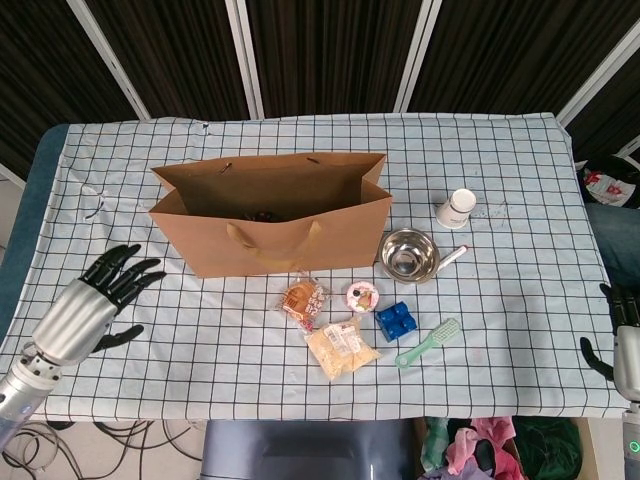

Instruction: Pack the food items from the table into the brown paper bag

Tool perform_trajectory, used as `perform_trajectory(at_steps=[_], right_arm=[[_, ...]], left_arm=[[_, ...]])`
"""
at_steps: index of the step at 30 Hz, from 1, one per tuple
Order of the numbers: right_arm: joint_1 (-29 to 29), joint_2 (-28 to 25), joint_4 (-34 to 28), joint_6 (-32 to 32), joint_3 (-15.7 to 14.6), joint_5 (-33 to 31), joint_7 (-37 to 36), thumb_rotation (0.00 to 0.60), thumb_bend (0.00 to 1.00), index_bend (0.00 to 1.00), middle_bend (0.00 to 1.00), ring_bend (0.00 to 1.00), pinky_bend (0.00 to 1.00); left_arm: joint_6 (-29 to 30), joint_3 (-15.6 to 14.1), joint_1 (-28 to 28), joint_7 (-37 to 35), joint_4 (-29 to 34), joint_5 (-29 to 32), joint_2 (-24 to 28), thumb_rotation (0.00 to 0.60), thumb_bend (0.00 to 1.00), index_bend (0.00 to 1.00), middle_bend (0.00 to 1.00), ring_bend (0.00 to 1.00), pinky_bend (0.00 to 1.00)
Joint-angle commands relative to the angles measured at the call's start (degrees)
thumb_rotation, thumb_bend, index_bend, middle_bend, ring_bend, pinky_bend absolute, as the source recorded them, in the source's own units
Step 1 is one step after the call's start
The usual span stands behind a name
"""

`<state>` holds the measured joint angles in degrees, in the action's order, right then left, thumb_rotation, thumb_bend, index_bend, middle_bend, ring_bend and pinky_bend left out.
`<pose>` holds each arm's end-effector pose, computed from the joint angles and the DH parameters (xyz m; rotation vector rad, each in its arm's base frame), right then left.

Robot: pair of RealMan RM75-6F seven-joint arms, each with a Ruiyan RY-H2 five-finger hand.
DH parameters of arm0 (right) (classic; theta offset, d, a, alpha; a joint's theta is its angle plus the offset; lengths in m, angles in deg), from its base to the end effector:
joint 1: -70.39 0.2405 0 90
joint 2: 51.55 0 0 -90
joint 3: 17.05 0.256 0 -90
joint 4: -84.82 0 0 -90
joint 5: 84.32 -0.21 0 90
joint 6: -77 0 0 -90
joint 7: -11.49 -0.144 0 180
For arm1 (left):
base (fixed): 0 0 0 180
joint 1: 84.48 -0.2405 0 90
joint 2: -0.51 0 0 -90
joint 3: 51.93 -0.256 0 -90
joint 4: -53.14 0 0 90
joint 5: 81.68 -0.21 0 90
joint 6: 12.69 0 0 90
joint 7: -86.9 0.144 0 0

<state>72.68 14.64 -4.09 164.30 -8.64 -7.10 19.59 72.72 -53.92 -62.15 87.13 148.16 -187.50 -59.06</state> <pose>-0.3380 -0.1840 0.1815 1.1973 -0.7826 0.7516 -0.2120 0.2281 0.1493 -1.8947 -0.5337 -1.2007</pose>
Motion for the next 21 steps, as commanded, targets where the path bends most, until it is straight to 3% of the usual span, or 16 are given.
perform_trajectory(at_steps=[1, 10, 18, 21], right_arm=[[0.1, 0.03, 0.0, -0.24, -0.12, 0.14, -0.11, 0.6, 0.27, 0.12, 0.11, 0.2, 0.24], [-0.03, -0.25, 0.09, -0.24, 0.17, -0.27, -0.89, 0.6, 0.27, 0.12, 0.11, 0.2, 0.24], [0.0, -0.44, 0.03, -0.47, -0.02, 0.07, -1.39, 0.6, 0.27, 0.12, 0.11, 0.2, 0.24], [-0.04, -0.51, -0.04, -0.36, 0.06, 0.06, -1.54, 0.6, 0.27, 0.12, 0.11, 0.2, 0.24]], left_arm=[[-1.81, -3.23, -0.96, -4.29, -5.09, -2.99, -7.44, 0.6, 0.05, 0.2, 0.18, 0.04, 0.17], [-19.18, -0.4, 7.17, 3.2, -4.66, 0.75, -15.96, 0.6, 0.05, 0.19, 0.18, 0.04, 0.16], [-33.35, 8.28, 15.01, 11.82, -5.69, 13.38, -23.86, 0.6, 0.05, 0.14, 0.13, 0.0, 0.09], [-35.86, 10.66, 17.41, 14.11, -6.84, 16.6, -26.52, 0.6, 0.05, 0.14, 0.13, 0.0, 0.09]])
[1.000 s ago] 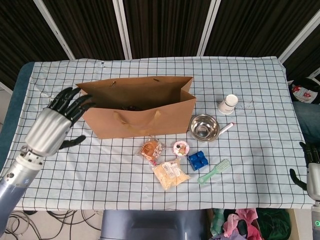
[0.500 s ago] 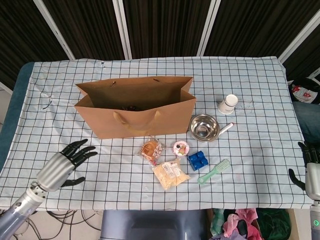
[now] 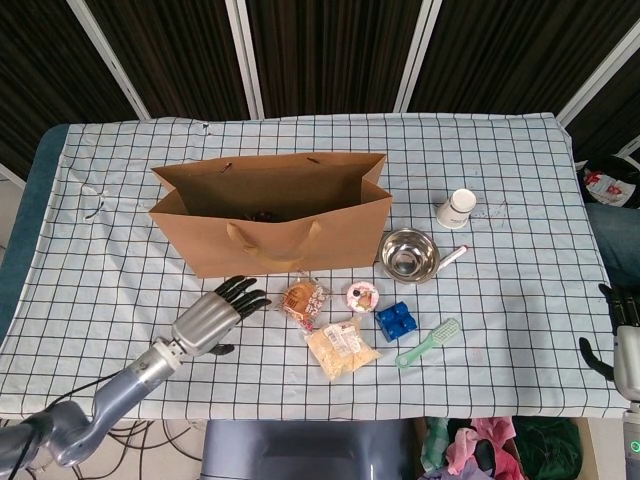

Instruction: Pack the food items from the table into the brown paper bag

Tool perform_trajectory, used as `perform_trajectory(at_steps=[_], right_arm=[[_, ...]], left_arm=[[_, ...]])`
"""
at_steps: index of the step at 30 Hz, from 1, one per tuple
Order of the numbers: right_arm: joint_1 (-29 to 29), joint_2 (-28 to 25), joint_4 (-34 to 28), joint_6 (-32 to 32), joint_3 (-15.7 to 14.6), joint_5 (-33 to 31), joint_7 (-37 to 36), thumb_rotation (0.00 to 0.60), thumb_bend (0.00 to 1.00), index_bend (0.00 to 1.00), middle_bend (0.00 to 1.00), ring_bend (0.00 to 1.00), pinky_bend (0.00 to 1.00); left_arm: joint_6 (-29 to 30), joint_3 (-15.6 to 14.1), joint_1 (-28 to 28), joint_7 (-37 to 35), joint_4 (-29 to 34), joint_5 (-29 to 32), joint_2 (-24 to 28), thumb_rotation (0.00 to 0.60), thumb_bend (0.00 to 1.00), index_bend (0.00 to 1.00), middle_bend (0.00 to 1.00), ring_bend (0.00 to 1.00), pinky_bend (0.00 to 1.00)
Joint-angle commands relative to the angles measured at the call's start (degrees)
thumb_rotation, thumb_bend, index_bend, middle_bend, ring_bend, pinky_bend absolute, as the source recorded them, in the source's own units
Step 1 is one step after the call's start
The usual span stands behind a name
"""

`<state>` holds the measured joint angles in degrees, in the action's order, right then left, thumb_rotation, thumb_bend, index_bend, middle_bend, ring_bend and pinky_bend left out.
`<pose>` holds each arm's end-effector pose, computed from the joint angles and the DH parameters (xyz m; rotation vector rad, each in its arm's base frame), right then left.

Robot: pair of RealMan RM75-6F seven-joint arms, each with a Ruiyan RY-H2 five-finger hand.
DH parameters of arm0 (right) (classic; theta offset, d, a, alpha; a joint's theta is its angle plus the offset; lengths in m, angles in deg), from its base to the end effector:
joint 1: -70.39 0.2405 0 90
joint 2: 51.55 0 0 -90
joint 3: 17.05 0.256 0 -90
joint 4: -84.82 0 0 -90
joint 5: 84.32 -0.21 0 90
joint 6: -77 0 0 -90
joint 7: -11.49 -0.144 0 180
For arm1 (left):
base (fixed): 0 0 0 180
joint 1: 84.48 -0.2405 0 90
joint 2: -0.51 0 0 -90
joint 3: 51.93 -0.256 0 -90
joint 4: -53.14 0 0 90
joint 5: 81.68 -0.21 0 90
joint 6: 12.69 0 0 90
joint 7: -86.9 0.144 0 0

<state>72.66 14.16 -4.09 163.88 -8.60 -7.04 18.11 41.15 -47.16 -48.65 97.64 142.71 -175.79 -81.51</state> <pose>-0.3388 -0.1842 0.1835 1.1958 -0.7974 0.7646 -0.1506 0.2816 -0.0064 -2.2107 -0.6860 -1.0163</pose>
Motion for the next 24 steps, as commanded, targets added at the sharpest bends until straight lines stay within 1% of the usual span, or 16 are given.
perform_trajectory(at_steps=[1, 6, 12, 17, 20, 22, 24], right_arm=[[-0.03, -0.05, -0.04, 0.07, 0.04, 0.01, -0.09, 0.6, 0.27, 0.12, 0.11, 0.2, 0.24], [0.0, -0.08, 0.01, -0.15, 0.01, -0.09, -0.2, 0.6, 0.27, 0.12, 0.11, 0.2, 0.24], [-0.02, -0.21, -0.04, -0.1, 0.06, 0.0, -0.61, 0.6, 0.27, 0.12, 0.11, 0.2, 0.24], [0.0, -0.32, -0.1, -0.27, -0.01, 0.07, -0.88, 0.6, 0.27, 0.12, 0.11, 0.2, 0.24], [0.0, -0.42, -0.14, -0.29, 0.04, 0.03, -1.06, 0.6, 0.27, 0.12, 0.11, 0.2, 0.24], [-0.04, -0.52, -0.16, -0.37, 0.09, -0.1, -1.37, 0.6, 0.27, 0.12, 0.11, 0.2, 0.24], [-0.05, -0.64, -0.2, -0.37, 0.12, -0.09, -1.65, 0.6, 0.27, 0.12, 0.11, 0.2, 0.24]], left_arm=[[-4.77, 4.39, 4.47, 3.97, -1.78, 5.66, -4.9, 0.6, 0.05, 0.14, 0.13, 0.0, 0.09], [-9.06, 6.21, 7.89, 6.2, -4.82, 10.77, -9.11, 0.6, 0.05, 0.14, 0.13, 0.0, 0.09], [-10.63, 8.01, 10.87, 7.76, -9.3, 15.21, -14.39, 0.6, 0.05, 0.14, 0.13, 0.0, 0.09], [-11.33, 8.58, 13.1, 10.03, -12.9, 17.96, -17.7, 0.6, 0.05, 0.15, 0.13, 0.0, 0.09], [-11.89, 8.6, 14.12, 10.63, -14.04, 19.12, -18.96, 0.6, 0.05, 0.15, 0.13, 0.0, 0.09], [-12.53, 8.44, 14.97, 11.18, -14.65, 19.95, -19.65, 0.6, 0.08, 0.16, 0.15, 0.01, 0.09], [-12.53, 8.22, 15.48, 11.69, -14.99, 20.47, -20.11, 0.6, 0.12, 0.17, 0.18, 0.04, 0.11]])
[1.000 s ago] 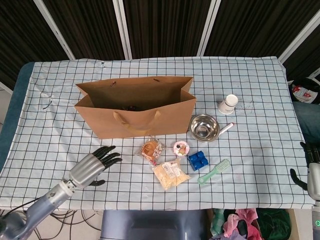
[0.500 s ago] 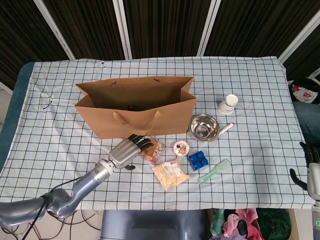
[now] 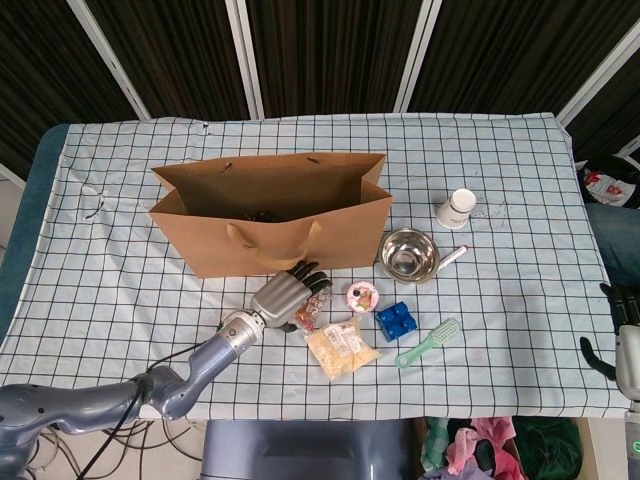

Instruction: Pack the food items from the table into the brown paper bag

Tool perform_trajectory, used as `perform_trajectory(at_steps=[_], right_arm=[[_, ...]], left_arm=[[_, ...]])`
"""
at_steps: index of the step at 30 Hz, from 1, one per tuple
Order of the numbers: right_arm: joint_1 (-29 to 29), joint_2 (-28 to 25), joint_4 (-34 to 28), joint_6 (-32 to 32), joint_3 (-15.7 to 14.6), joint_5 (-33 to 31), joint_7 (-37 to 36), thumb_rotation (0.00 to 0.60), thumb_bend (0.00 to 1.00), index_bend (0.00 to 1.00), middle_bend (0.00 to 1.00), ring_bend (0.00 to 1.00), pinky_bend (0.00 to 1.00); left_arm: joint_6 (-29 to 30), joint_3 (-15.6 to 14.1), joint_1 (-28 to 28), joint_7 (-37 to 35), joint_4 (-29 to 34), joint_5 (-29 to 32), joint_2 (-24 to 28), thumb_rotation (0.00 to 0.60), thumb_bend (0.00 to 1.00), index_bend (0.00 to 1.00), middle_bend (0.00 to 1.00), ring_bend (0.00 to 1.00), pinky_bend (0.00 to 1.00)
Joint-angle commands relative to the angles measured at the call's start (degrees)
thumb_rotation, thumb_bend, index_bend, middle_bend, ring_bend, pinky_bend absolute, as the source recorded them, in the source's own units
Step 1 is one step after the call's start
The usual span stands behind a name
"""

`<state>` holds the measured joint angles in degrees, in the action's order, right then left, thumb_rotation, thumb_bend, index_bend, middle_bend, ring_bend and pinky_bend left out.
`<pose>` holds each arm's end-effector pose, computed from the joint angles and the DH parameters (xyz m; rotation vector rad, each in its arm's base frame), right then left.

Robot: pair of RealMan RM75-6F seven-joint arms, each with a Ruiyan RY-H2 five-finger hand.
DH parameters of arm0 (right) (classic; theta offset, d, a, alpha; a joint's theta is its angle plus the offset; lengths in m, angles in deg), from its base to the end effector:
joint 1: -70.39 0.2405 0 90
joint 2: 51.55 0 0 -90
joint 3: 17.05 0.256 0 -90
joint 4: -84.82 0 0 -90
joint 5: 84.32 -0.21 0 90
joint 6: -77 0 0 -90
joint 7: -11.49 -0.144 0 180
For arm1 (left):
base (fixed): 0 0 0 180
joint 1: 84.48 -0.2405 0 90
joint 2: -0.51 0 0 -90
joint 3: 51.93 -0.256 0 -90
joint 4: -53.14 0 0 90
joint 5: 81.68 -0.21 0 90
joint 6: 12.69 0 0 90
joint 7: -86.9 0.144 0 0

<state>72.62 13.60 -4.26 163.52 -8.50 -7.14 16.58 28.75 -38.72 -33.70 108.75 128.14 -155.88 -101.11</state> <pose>-0.3394 -0.1844 0.1861 1.1900 -0.8139 0.7791 -0.0681 0.3332 -0.0986 -2.2489 -0.7409 -0.9476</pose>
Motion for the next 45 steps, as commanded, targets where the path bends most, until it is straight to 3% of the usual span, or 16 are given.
perform_trajectory(at_steps=[1, 5, 11, 18, 21, 27, 34, 37, 41, 45], right_arm=[[-0.02, -0.12, -0.09, 0.04, 0.01, 0.11, -0.24, 0.6, 0.27, 0.12, 0.11, 0.2, 0.24], [0.02, -0.07, -0.14, 0.03, -0.12, 0.34, -0.09, 0.6, 0.27, 0.12, 0.11, 0.2, 0.24], [0.11, -0.03, -0.32, -0.17, -0.35, 0.61, 0.12, 0.6, 0.27, 0.12, 0.11, 0.2, 0.24], [0.08, -0.15, -0.41, -0.14, -0.29, 0.58, -0.2, 0.6, 0.27, 0.12, 0.11, 0.2, 0.24], [0.02, -0.26, -0.47, -0.02, -0.22, 0.55, -0.43, 0.6, 0.27, 0.12, 0.11, 0.2, 0.24], [0.09, -0.15, -0.51, -0.14, -0.36, 0.67, -0.15, 0.6, 0.27, 0.12, 0.11, 0.2, 0.24], [0.05, -0.07, -0.53, 0.01, -0.22, 0.44, 0.08, 0.6, 0.27, 0.12, 0.11, 0.2, 0.24], [-0.04, -0.11, -0.59, 0.22, -0.17, 0.38, 0.16, 0.6, 0.27, 0.12, 0.11, 0.2, 0.24], [-0.02, -0.05, -0.63, 0.16, -0.24, 0.42, 0.3, 0.6, 0.27, 0.12, 0.11, 0.2, 0.24], [0.17, 0.25, -0.2, -0.42, -0.28, 0.04, 0.57, 0.6, 0.27, 0.12, 0.11, 0.2, 0.24]], left_arm=[[0.11, -0.49, 0.71, 0.91, -0.55, 0.65, -0.62, 0.6, 0.15, 0.18, 0.21, 0.07, 0.13], [0.75, -1.07, 0.93, 1.39, 0.33, 1.29, 0.11, 0.6, 0.34, 0.23, 0.33, 0.17, 0.2], [2.88, -1.89, 0.87, 1.62, 1.79, 0.33, 1.24, 0.6, 0.43, 0.32, 0.44, 0.3, 0.34], [6.4, -2.77, -0.24, 1.37, 5.06, -1.11, 3.24, 0.6, 0.46, 0.34, 0.45, 0.33, 0.39], [9.22, -3.84, -1.69, 1.08, 9.7, -3.15, 6.04, 0.6, 0.45, 0.33, 0.44, 0.33, 0.39], [18.0, -8.0, -7.23, 5.11, 29.02, -10.24, 20.21, 0.6, 0.45, 0.33, 0.41, 0.3, 0.37], [22.51, -8.63, -9.42, 5.45, 38.31, -15.44, 27.66, 0.6, 0.44, 0.33, 0.4, 0.29, 0.37], [26.32, -6.82, -10.41, 6.62, 41.8, -18.23, 31.12, 0.6, 0.44, 0.33, 0.39, 0.28, 0.37], [27.71, -3.8, -10.39, 7.25, 44.89, -17.32, 34.19, 0.6, 0.44, 0.32, 0.39, 0.27, 0.37], [28.65, 4.35, -7.59, 3.2, 47.26, -14.21, 37.39, 0.6, 0.44, 0.32, 0.39, 0.27, 0.37]])
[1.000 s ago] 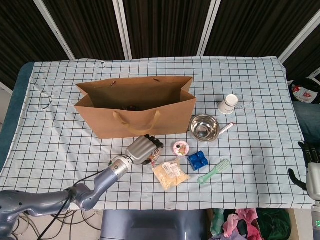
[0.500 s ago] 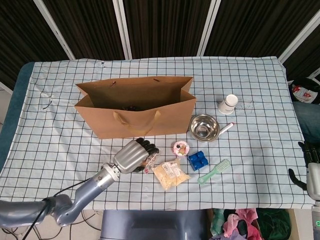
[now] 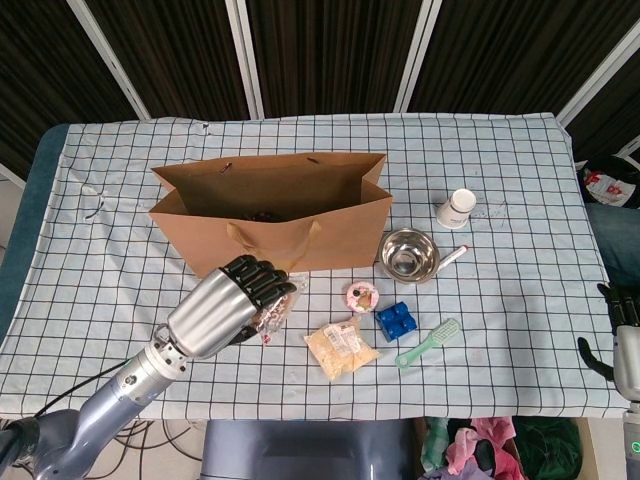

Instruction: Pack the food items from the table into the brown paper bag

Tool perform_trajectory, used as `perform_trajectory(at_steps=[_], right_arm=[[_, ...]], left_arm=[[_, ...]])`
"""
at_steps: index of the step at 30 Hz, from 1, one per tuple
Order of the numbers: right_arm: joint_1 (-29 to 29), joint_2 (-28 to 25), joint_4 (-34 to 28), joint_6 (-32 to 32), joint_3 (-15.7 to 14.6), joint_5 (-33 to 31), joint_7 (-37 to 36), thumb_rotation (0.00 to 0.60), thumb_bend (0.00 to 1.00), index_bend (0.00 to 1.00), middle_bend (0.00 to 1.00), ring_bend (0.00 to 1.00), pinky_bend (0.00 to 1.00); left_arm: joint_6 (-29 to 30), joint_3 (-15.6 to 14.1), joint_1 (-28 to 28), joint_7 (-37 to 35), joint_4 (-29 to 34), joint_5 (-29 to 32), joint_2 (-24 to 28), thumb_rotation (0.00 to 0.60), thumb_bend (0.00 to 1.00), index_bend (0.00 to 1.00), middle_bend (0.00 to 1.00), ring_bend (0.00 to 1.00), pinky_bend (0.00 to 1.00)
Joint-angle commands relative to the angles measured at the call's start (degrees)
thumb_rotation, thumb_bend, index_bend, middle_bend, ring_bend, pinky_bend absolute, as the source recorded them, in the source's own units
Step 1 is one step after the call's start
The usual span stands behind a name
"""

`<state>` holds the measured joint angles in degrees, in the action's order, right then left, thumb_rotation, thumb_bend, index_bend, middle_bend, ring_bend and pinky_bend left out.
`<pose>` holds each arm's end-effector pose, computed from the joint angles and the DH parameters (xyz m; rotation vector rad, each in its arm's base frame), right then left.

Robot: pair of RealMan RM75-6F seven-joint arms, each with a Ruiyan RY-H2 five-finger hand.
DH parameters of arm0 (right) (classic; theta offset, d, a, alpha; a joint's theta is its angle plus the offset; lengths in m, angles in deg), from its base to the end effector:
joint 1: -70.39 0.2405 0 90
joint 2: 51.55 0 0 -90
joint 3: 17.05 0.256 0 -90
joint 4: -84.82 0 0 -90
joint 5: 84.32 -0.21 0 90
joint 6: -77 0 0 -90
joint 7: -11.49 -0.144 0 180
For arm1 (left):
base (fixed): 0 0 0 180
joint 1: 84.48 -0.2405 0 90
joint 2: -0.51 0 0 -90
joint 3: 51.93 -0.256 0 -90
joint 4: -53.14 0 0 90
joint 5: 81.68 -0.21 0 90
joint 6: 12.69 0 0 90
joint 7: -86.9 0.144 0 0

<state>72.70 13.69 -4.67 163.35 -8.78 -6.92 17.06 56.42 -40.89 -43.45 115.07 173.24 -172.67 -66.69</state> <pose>-0.3378 -0.1840 0.1833 1.1999 -0.8184 0.7767 -0.0275 0.2561 0.1084 -1.9781 -0.3449 -1.4276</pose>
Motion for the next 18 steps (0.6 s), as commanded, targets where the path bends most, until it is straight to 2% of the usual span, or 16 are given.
perform_trajectory(at_steps=[1, 5, 11, 15, 18], right_arm=[[0.13, 0.22, 0.27, -0.36, -0.02, -0.23, 0.14, 0.6, 0.27, 0.12, 0.11, 0.2, 0.24], [0.25, 0.44, 0.44, -0.68, -0.18, -0.25, 0.41, 0.6, 0.27, 0.12, 0.11, 0.2, 0.24], [0.35, 0.65, 0.66, -0.9, -0.1, -0.57, 0.59, 0.6, 0.27, 0.12, 0.11, 0.2, 0.24], [0.35, 0.68, 0.9, -0.87, 0.05, -0.8, 0.49, 0.6, 0.27, 0.12, 0.11, 0.2, 0.24], [0.32, 0.59, 1.02, -0.9, 0.14, -0.97, 0.29, 0.6, 0.27, 0.12, 0.11, 0.2, 0.24]], left_arm=[[0.78, 7.86, 2.83, -3.63, 1.64, 3.31, 3.41, 0.6, 0.44, 0.33, 0.39, 0.27, 0.37], [-0.79, 12.83, 5.81, -4.3, -1.57, 9.7, 3.84, 0.6, 0.43, 0.34, 0.39, 0.27, 0.37], [-6.09, 17.37, 11.31, -1.81, -7.29, 24.5, 3.66, 0.6, 0.42, 0.33, 0.38, 0.27, 0.37], [-8.09, 17.66, 13.65, -2.62, -10.31, 31.56, 1.8, 0.6, 0.41, 0.32, 0.37, 0.25, 0.36], [-8.83, 16.71, 14.34, -3.3, -12.07, 32.63, 0.87, 0.6, 0.38, 0.31, 0.35, 0.22, 0.35]])
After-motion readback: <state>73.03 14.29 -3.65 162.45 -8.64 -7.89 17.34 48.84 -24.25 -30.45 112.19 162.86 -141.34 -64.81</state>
